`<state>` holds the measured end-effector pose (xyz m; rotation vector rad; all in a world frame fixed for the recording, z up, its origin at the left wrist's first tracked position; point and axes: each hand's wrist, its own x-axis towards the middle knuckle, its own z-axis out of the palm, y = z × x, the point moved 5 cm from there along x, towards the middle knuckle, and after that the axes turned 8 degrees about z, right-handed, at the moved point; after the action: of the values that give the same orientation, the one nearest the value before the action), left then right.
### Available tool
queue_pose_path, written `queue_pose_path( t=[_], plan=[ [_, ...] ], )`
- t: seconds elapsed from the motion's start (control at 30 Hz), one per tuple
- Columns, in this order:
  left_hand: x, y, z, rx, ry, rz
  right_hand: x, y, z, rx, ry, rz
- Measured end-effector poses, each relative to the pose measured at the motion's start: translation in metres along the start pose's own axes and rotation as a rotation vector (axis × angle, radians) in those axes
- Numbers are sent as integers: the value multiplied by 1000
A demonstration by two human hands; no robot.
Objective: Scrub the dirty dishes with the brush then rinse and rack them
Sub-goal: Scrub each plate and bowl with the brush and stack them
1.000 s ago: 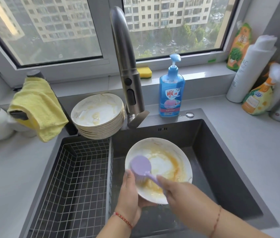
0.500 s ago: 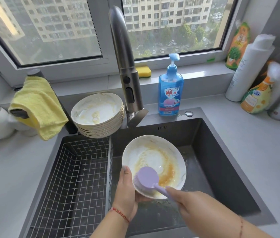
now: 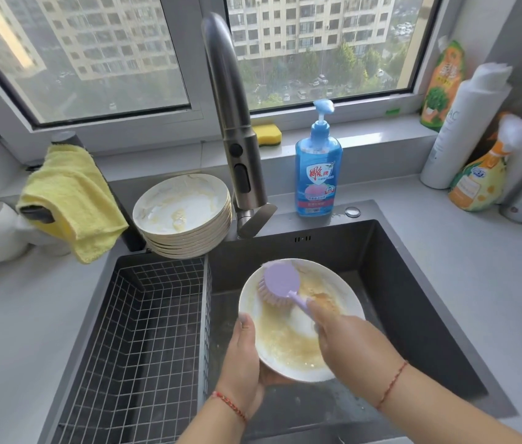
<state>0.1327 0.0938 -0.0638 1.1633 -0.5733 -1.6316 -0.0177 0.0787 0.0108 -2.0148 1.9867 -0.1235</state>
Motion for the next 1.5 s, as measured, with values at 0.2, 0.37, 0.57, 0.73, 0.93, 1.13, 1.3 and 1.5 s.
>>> queue_pose_path(
  t=[0.2,0.37,0.57,0.73,0.93,1.13,1.3,1.5],
  plan=[
    [-3,3,0,-9,-5,1,-5,-6,-3,-2,-62,11],
    [2,11,-13,-13,109,89,-1,29,-22,-67,-5,117],
    [11,19,-21,29,203,161,-39,14,-7,56,-266,20],
    [14,12,-20,50,253,141,-46,-13,-4,301,-379,-9],
    [15,30,-23,68,241,211,-37,29,-1,81,-267,119],
    [6,28,-12,127,214,186,-13,48,-6,-20,-15,200],
    [4,26,-8,0,194,73,9,65,-11,437,34,335],
    [-6,22,-1,-121,175,-151,19,68,14,979,-141,530]
  ],
)
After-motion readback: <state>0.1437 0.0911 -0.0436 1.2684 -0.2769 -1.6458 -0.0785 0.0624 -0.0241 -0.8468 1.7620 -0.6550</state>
